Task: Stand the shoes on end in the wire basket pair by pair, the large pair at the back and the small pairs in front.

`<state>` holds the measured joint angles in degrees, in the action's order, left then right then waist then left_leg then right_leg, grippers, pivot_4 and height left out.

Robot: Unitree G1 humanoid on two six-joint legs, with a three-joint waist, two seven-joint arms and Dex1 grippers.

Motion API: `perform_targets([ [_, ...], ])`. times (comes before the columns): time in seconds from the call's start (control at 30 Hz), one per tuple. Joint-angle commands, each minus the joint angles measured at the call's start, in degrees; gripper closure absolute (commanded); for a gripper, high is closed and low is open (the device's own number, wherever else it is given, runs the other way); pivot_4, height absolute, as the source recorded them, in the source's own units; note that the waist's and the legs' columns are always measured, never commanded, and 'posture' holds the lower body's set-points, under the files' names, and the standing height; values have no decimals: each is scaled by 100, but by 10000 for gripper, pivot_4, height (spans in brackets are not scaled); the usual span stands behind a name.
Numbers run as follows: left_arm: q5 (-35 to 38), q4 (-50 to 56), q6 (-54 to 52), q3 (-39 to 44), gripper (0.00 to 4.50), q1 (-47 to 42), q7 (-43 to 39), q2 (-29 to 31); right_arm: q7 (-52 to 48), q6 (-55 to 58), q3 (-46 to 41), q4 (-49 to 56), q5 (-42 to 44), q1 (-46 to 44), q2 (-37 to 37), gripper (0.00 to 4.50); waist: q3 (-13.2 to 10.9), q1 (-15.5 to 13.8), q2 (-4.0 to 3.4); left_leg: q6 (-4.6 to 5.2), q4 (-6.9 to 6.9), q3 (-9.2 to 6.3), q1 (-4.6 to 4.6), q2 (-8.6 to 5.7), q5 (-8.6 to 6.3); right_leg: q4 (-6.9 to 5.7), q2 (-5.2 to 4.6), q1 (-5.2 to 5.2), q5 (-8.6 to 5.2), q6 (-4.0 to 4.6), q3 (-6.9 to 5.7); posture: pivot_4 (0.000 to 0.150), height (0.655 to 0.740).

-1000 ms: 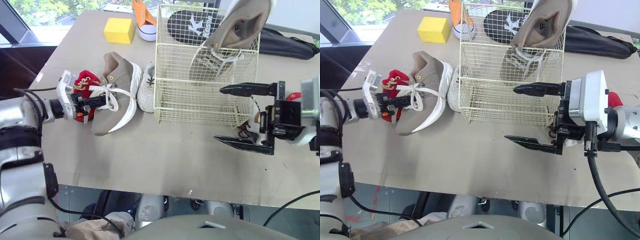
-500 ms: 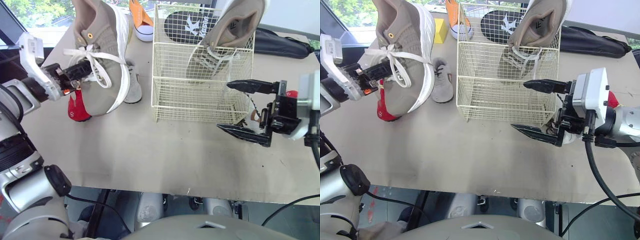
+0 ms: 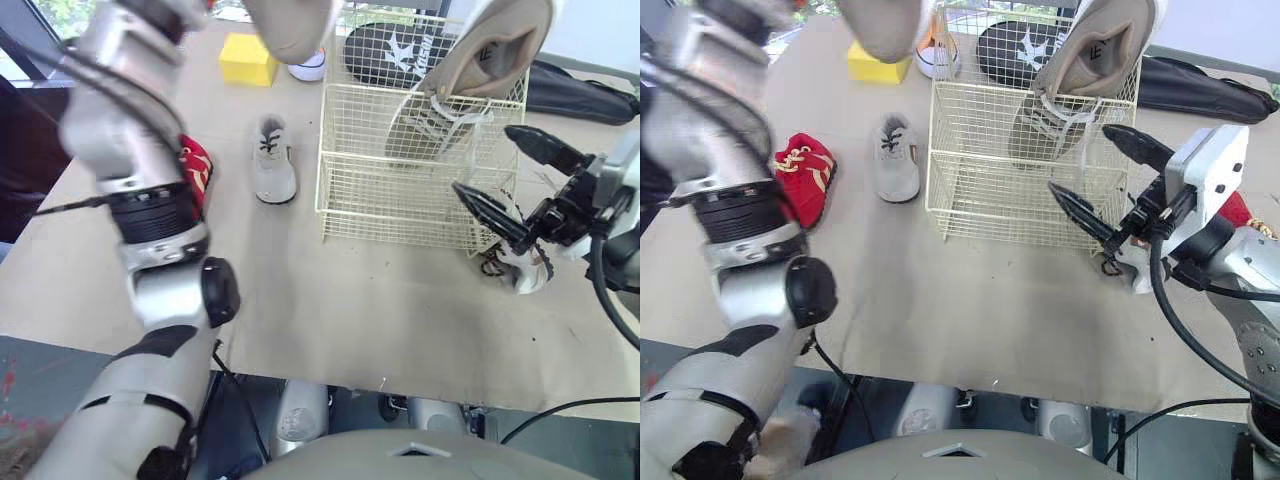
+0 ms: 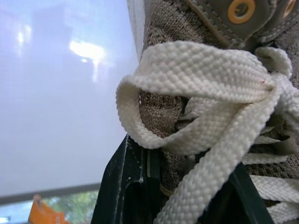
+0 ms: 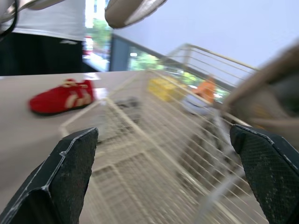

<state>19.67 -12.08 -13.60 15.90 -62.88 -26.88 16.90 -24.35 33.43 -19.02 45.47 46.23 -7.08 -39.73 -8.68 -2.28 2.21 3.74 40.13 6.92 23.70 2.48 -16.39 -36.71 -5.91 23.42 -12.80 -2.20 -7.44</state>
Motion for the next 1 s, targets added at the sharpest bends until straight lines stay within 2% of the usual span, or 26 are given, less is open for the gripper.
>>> perform_targets([
  [0.03, -505, -528, 1426, -267, 39571, -377, 424, -358, 414, 84, -501, 436, 484, 112, 24, 0, 0, 22, 0, 0, 0, -1, 0, 0, 0, 0, 0, 0, 0, 0, 0, 1500, 7400],
  [0.2, -1603, -1830, 3400, -844, 39571, -549, 1223, -814, 706, 114, -658, 796, 619, 411, -73, 0, -1, 7, 0, 0, -5, -4, 3, 3, 0, 7, 6, 2, 0, -1, -2, 1500, 7400],
  [0.3, -1868, -2374, 4207, -1001, 39571, -618, 1452, -971, 924, 140, -694, 997, 807, 419, -153, 0, -1, 13, 0, 1, -5, -1, 4, 2, -1, 11, 5, 2, 0, -2, 2, 1500, 7400],
  [0.37, -2140, -2681, 4676, -1146, 39571, -563, 1667, -1004, 1008, 102, -714, 1133, 546, 530, -237, 0, -1, 11, 0, 3, -5, -5, 4, 3, -1, 12, 5, 2, 0, -2, 0, 1500, 7400],
  [0.53, -2502, -2971, 5051, -1367, 39571, -129, 1999, -1044, 1314, 57, -748, 1245, 672, 597, -230, 0, -1, 15, -1, 11, -6, -5, 5, 5, -6, 11, 1, 2, 0, -3, 0, 1500, 7400],
  [0.63, -2320, -2867, 4960, -1399, 39571, 247, 1802, -1053, 1394, 35, -799, 1342, 794, 666, -265, 0, 0, 17, -3, 12, -5, -5, 3, 16, -7, 10, 1, 3, 1, -4, 2, 1500, 7400],
  [0.67, -2149, -2792, 4878, -1391, 29452, 343, 1633, -1068, 1393, 32, -831, 1360, 827, 715, -280, 0, 0, 16, -3, 12, -5, -5, 2, 19, -7, 8, 1, 2, 1, -4, 2, 1500, 7400],
  [0.7, -2040, -2712, 4801, -1397, 27005, 428, 1505, -1074, 1381, 28, -873, 1363, 866, 764, -300, 0, 1, 9, -3, 12, -6, -6, 3, 21, -7, 8, 1, 3, 1, -4, 0, 1500, 7400],
  [0.77, -1763, -2519, 4505, -1371, 17657, 577, 1264, -1123, 1313, 4, -996, 1324, 959, 843, -370, 0, 1, 2, -4, 12, -4, -8, 3, 24, -6, 4, -1, 2, 1, -4, -2, 1500, 7400],
  [0.87, -1704, -2022, 4023, -1338, 3182, 889, 1338, -1083, 941, -35, -1315, 1084, 1141, 896, -625, 0, 3, 10, -7, 17, 5, -6, 1, 23, -8, 2, -4, 0, 2, -5, 4, 1500, 7400],
  [0.9, -1717, -1854, 3913, -1344, 702, 987, 1339, -1042, 825, -28, -1396, 1006, 1205, 913, -708, 0, 3, 8, -7, 17, 6, -7, 0, 23, -9, 2, -4, -1, 2, -5, 6, 1500, 7400],
  [1.0, -1579, -1211, 3492, -1366, 702, 1378, 1128, -920, 279, -25, -1687, 702, 1361, 1018, -964, 0, 4, 19, -8, 18, 6, -7, -1, 24, -9, 1, -4, -2, 3, -5, 6, 1500, 7400],
])
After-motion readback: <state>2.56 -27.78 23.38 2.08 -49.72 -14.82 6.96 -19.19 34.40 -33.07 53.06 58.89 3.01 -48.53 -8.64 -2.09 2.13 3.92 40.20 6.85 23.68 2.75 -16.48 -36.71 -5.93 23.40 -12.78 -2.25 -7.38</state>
